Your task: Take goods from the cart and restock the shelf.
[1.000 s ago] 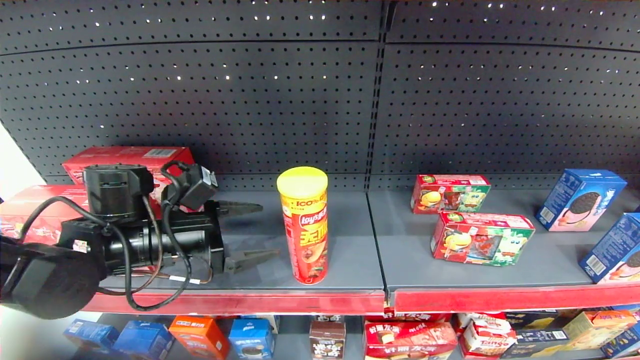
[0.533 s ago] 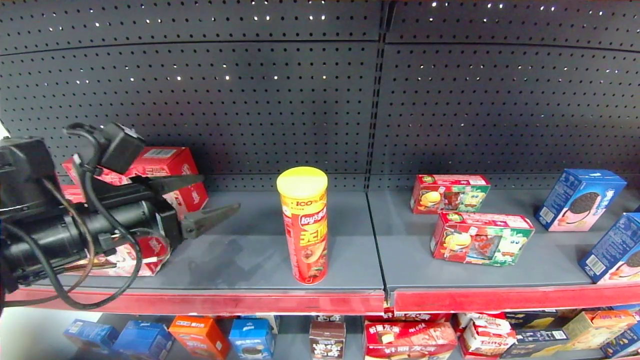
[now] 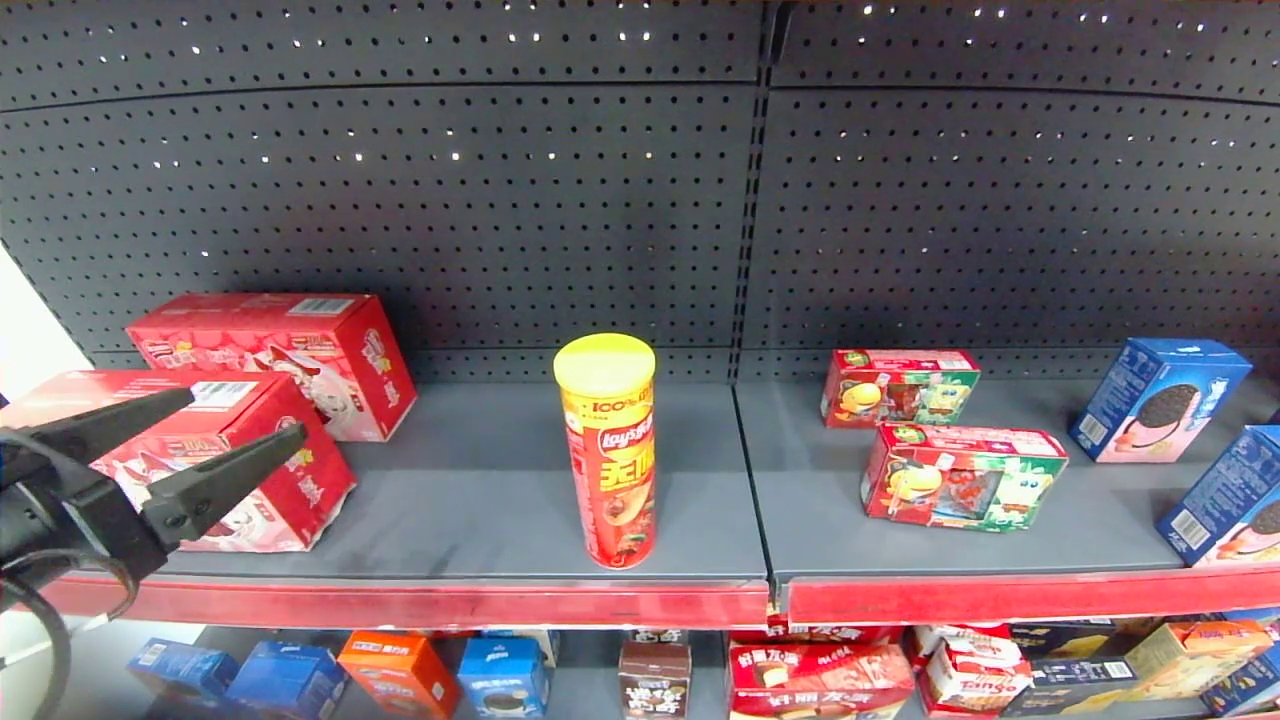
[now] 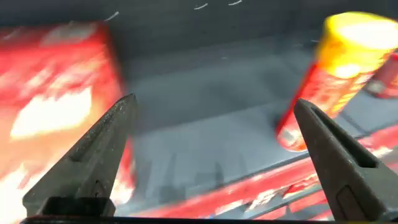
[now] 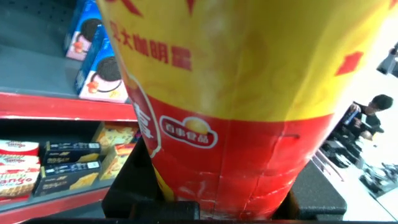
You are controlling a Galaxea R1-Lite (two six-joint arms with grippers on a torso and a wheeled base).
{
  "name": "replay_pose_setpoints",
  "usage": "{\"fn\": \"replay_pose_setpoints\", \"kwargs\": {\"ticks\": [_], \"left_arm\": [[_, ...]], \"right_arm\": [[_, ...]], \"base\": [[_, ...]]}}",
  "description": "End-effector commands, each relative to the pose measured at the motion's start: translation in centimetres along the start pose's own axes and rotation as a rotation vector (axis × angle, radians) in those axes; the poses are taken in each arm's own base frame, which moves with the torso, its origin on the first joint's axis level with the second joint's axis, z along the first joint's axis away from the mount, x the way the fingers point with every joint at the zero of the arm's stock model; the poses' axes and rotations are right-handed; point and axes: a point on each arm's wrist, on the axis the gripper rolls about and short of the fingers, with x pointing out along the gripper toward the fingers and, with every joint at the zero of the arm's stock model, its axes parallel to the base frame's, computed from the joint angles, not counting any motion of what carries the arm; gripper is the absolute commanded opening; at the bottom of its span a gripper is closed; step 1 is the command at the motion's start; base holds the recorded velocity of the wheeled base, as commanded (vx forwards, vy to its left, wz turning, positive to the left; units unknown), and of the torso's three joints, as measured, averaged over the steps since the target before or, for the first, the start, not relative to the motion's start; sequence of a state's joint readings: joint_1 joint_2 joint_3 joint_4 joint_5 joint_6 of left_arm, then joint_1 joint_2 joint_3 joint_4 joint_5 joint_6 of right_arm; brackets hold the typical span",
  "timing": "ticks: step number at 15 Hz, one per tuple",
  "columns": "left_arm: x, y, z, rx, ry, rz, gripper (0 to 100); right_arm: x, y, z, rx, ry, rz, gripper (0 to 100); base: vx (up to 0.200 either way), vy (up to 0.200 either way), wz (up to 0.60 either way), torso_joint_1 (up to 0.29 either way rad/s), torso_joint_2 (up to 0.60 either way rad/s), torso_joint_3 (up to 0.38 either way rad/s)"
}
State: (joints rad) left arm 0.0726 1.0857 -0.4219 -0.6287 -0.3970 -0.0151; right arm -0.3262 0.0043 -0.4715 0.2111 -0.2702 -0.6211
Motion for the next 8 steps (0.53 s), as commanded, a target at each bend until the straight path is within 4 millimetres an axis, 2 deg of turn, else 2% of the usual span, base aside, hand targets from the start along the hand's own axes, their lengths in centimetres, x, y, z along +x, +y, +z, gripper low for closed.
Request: {"fn": "replay_pose_setpoints", "kwargs": {"ticks": [1,2,3,5,6,8], "left_arm": [[-2.3,-0.6,0.3,0.003,-0.027,0.091,100],[-2.3,-0.5,0.1,-0.002,-0.017,0.116,100],[-2.4,-0.4,0.0,-0.003,-0.015,0.177,100],[-2.4,-0.4,0.1,0.000,-0.016,0.195,100],[-2.5,-0.1,0.0,0.001,-0.013,0.238,100],[-2.3,0.1,0.5,0.005,-0.027,0.307,100]], "right_arm": [[0.2,-0.3,0.8,0.011,0.014,-0.010,0],[0.3,-0.3,1.0,0.029,0.018,-0.011,0],[1.2,-0.5,2.2,0.065,0.074,-0.020,0],[2.9,-0.6,2.9,0.154,0.138,0.011,0],[4.8,-0.3,3.3,0.217,0.187,0.091,0],[7.0,0.2,3.8,0.320,0.217,0.245,0]], "base": [[0.000,0.000,0.00,0.000,0.00,0.000],[0.000,0.000,0.00,0.000,0.00,0.000],[0.000,0.000,0.00,0.000,0.00,0.000],[0.000,0.000,0.00,0.000,0.00,0.000],[0.000,0.000,0.00,0.000,0.00,0.000],[0.000,0.000,0.00,0.000,0.00,0.000]]}}
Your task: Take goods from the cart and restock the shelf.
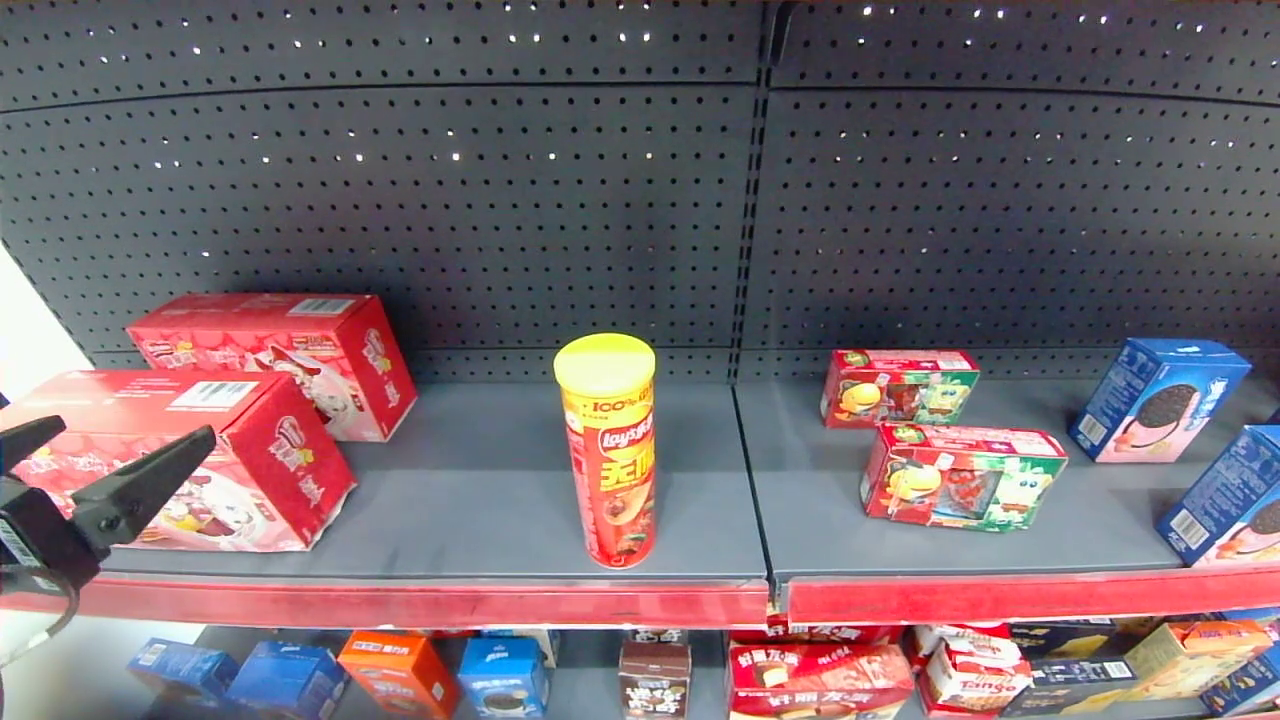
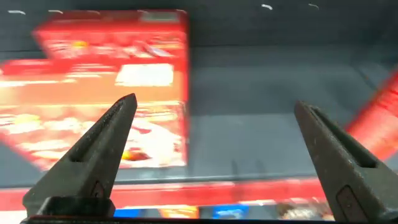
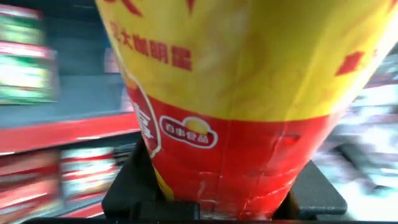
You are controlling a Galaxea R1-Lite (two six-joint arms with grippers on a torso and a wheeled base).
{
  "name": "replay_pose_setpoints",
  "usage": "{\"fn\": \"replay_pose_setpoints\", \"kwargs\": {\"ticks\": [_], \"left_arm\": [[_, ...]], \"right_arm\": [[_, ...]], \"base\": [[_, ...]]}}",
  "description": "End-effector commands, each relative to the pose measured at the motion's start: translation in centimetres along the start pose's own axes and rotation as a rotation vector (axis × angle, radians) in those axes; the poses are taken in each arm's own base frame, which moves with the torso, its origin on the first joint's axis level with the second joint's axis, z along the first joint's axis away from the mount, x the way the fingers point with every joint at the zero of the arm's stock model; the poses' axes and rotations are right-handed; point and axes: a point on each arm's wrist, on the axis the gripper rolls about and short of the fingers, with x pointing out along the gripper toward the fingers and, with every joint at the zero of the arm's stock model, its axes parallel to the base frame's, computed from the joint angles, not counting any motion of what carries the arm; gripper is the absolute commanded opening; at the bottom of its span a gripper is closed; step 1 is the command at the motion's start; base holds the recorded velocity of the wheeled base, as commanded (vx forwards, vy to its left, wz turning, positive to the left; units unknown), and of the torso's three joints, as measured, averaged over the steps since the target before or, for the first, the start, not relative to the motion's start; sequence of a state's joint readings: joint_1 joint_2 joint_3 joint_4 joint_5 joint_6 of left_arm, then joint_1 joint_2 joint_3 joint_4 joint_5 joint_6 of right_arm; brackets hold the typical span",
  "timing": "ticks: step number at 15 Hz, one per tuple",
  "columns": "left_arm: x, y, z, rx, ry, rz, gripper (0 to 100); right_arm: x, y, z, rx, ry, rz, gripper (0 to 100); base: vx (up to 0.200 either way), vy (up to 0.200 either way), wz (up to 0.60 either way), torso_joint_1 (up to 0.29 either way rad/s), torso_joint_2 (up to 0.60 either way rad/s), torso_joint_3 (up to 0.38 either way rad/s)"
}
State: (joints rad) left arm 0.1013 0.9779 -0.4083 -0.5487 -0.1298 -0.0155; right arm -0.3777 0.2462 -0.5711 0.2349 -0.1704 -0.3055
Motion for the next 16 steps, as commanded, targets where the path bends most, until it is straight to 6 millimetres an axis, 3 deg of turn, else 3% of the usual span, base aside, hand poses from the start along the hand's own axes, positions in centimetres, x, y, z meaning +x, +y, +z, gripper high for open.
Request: {"fn": "replay_pose_setpoints", "kwargs": {"ticks": [1,3,5,9,11,16], "left_arm": [[0.5,0.2,0.6,0.001,-0.011,0.031,100],[1.0,0.5,0.8,0.000,-0.004,0.102,100],[1.2,0.7,0.7,0.000,0.004,0.207,100],[-0.9,0.9,-1.6,0.001,0.037,0.258,100],[-1.8,0.8,-2.6,0.001,0.051,0.264,100],[-1.6,0.8,-2.3,0.017,0.048,0.259,100]], "right_arm": [[4.1,0.6,1.3,0.067,0.125,0.193,0],[5.4,1.0,1.8,0.113,0.137,0.339,0],[7.2,1.1,3.6,0.146,0.144,0.442,0],[11.2,3.2,6.7,0.130,0.143,0.690,0],[12.3,4.6,7.3,0.117,0.104,0.722,0],[12.5,6.2,9.0,0.052,0.036,0.830,0]], "base": [[0.000,0.000,0.00,0.000,0.00,0.000],[0.000,0.000,0.00,0.000,0.00,0.000],[0.000,0.000,0.00,0.000,0.00,0.000],[0.000,0.000,0.00,0.000,0.00,0.000],[0.000,0.000,0.00,0.000,0.00,0.000],[0.000,0.000,0.00,0.000,0.00,0.000]]}}
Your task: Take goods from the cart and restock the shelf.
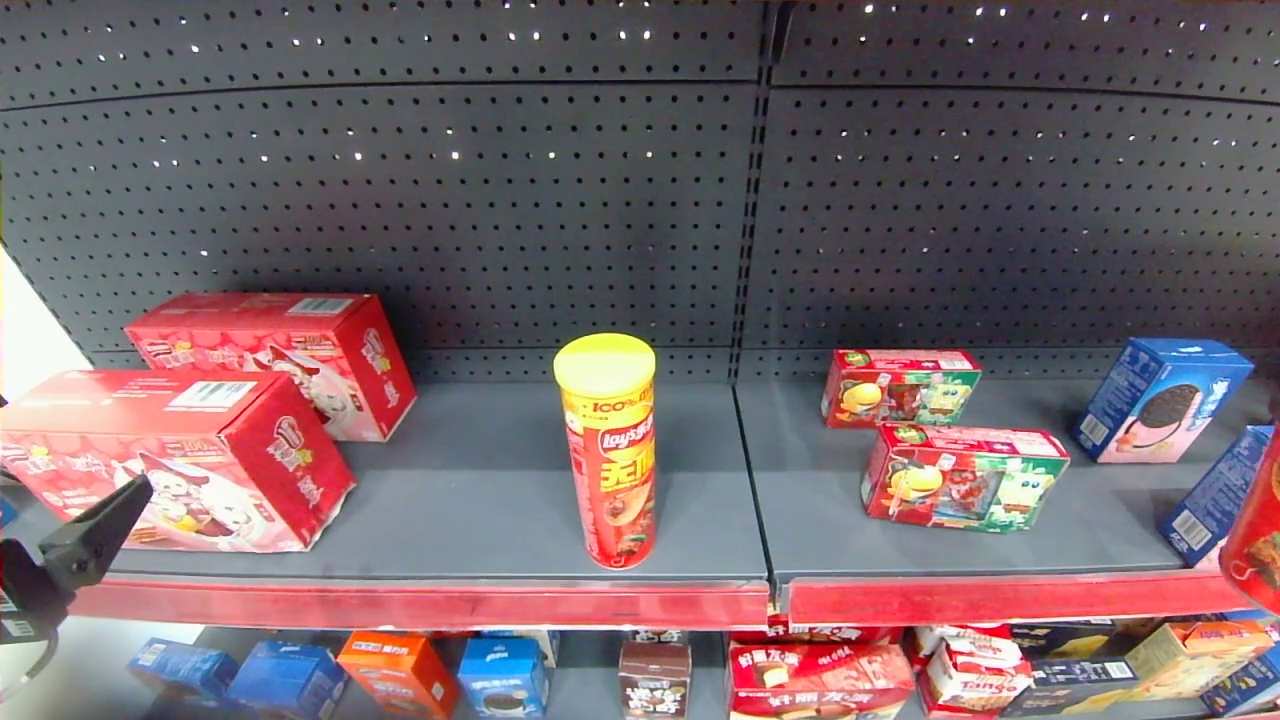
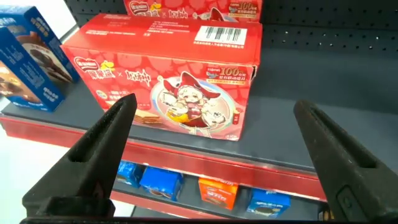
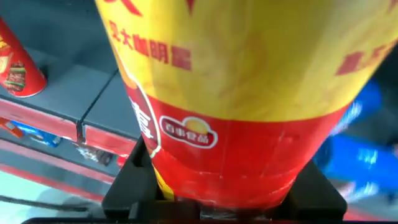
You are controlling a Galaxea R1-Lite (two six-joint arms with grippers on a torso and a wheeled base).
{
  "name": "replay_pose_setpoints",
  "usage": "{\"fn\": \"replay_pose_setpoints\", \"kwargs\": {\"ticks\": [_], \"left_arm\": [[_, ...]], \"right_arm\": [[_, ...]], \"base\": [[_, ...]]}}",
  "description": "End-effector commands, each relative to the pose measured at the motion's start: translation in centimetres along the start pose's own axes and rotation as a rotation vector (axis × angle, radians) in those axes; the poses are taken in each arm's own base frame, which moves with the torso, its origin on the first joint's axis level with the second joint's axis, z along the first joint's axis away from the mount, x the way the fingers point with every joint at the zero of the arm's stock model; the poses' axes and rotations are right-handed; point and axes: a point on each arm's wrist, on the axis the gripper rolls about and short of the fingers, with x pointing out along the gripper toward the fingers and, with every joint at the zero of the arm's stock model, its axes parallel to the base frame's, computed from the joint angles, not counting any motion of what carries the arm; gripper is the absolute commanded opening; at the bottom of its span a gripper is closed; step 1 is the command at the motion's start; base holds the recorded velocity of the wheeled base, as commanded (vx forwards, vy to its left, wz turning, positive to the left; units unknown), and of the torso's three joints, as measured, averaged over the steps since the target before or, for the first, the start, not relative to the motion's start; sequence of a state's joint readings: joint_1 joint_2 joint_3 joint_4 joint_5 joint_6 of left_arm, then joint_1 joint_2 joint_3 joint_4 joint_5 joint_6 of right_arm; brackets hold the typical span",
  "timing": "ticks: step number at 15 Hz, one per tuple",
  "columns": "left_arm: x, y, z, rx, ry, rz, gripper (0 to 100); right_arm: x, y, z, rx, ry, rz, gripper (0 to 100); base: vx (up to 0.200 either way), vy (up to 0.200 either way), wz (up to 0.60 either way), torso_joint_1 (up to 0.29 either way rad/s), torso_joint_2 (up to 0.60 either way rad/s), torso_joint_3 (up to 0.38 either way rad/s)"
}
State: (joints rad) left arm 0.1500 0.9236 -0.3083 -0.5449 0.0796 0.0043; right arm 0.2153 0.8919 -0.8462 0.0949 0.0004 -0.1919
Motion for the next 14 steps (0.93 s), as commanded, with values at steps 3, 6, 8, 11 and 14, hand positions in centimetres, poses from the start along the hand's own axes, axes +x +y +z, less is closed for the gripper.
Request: {"fn": "replay_pose_setpoints", "kwargs": {"ticks": [3,6,8,11,14], "left_arm": [[-0.1,0.0,-0.3,0.001,0.009,0.000,100],[0.4,0.0,-0.3,0.021,0.023,0.000,100],[0.6,0.0,-0.2,0.030,0.026,0.002,100],[0.5,0.0,-0.4,0.030,0.031,0.000,100],[0.6,0.0,-0.3,0.032,0.031,-0.002,100]], "right_arm": [[1.7,0.3,0.4,-0.025,0.030,0.039,0],[1.6,0.8,0.8,-0.046,0.007,0.094,0],[1.6,1.0,0.7,-0.049,0.008,0.112,0],[1.7,1.0,0.6,-0.050,0.011,0.113,0],[2.2,1.5,0.5,-0.055,0.016,0.143,0]], "base": [[0.000,0.000,0.00,0.000,0.00,0.000],[0.000,0.000,0.00,0.000,0.00,0.000],[0.000,0.000,0.60,0.002,0.00,0.000],[0.000,0.000,0.20,0.001,0.00,-0.001],[0.000,0.000,0.00,0.000,0.00,0.000]]}}
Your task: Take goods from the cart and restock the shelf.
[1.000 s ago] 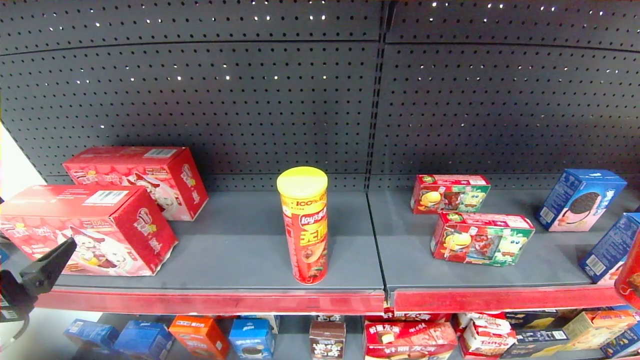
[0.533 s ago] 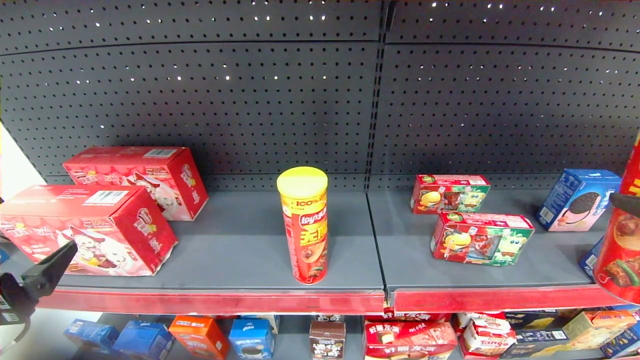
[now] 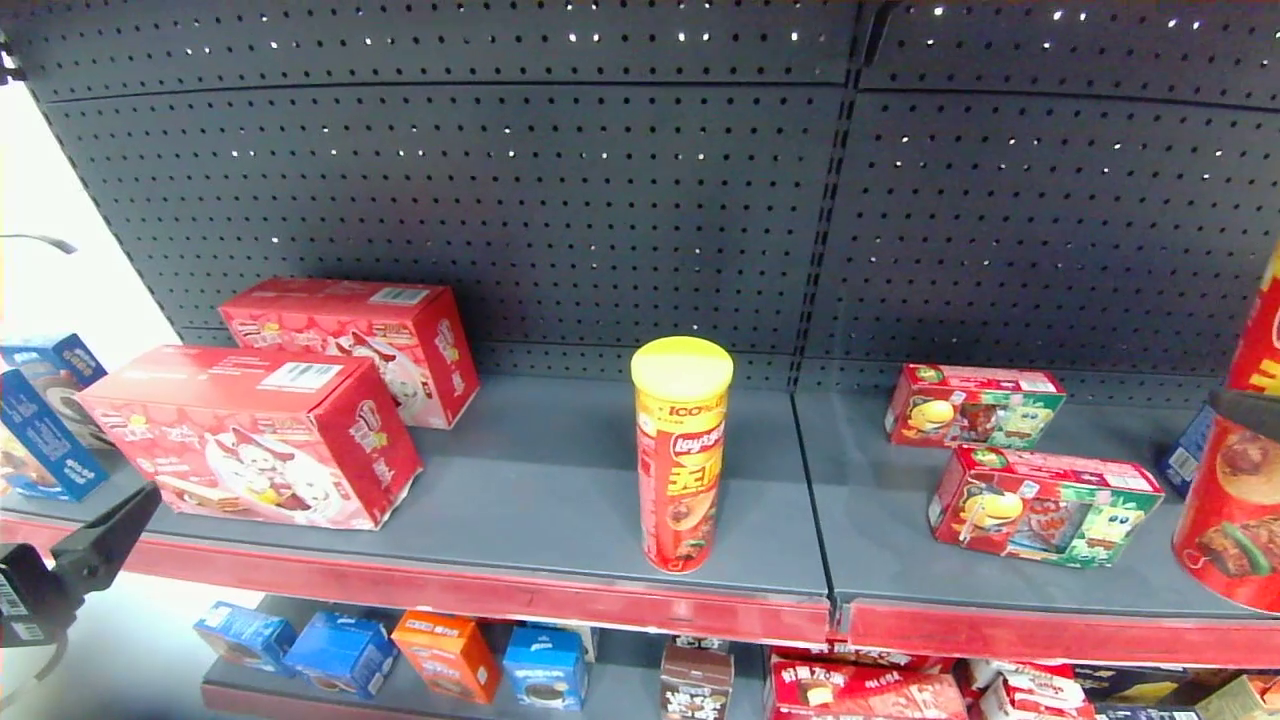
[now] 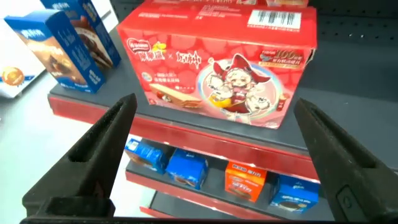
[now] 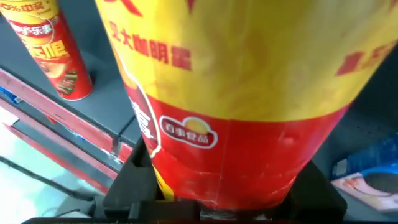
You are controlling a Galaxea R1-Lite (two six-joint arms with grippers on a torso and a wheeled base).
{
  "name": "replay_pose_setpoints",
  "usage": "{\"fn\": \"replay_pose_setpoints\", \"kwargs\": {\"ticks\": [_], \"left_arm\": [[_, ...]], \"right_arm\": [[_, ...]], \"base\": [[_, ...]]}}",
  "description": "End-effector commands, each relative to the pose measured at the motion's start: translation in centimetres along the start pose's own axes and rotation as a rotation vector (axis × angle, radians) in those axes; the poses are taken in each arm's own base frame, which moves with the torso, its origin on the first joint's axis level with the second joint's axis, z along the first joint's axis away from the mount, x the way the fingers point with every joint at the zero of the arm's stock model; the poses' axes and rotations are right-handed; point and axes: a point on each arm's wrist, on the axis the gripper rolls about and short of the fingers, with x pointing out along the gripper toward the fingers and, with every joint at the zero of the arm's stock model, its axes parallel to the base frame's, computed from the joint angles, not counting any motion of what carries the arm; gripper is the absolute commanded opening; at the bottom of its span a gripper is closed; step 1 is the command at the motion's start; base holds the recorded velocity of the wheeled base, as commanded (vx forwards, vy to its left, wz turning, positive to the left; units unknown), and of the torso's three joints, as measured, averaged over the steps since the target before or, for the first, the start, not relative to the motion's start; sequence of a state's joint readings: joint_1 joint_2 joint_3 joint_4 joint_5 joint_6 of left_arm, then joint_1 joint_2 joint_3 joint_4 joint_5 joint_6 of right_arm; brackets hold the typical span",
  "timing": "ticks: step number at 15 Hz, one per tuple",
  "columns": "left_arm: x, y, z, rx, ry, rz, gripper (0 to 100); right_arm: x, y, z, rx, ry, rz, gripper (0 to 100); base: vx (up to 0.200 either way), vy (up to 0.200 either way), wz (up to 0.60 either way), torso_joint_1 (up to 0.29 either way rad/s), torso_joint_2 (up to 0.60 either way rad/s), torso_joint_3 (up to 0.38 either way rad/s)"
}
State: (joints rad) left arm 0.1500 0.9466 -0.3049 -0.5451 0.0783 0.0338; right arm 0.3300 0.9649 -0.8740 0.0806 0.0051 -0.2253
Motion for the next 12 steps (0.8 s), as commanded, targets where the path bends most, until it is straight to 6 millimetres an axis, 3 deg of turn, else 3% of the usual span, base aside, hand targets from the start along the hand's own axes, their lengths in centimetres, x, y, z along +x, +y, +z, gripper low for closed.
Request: {"fn": "replay_pose_setpoints", "kwargs": {"ticks": [1,6,9,12], "left_arm": [[0.1,0.0,0.0,0.000,0.003,0.000,100],[0.3,0.0,-0.1,0.024,0.015,0.000,100],[0.3,0.0,-0.3,0.025,0.021,-0.001,100],[0.3,0.0,-0.2,0.028,0.020,-0.001,100]], "right_arm": [[0.7,0.4,-0.2,-0.005,0.007,0.032,0],[8.6,3.4,-0.2,0.040,-0.079,0.126,0],[11.1,5.4,-0.7,0.082,-0.065,0.163,0],[13.0,5.8,-1.0,0.084,-0.050,0.218,0]], "base": [[0.000,0.000,0.00,0.000,0.00,0.000],[0.000,0.000,0.00,0.000,0.00,0.000],[0.000,0.000,0.00,0.000,0.00,0.000],[0.000,0.000,0.00,0.000,0.00,0.000]]}}
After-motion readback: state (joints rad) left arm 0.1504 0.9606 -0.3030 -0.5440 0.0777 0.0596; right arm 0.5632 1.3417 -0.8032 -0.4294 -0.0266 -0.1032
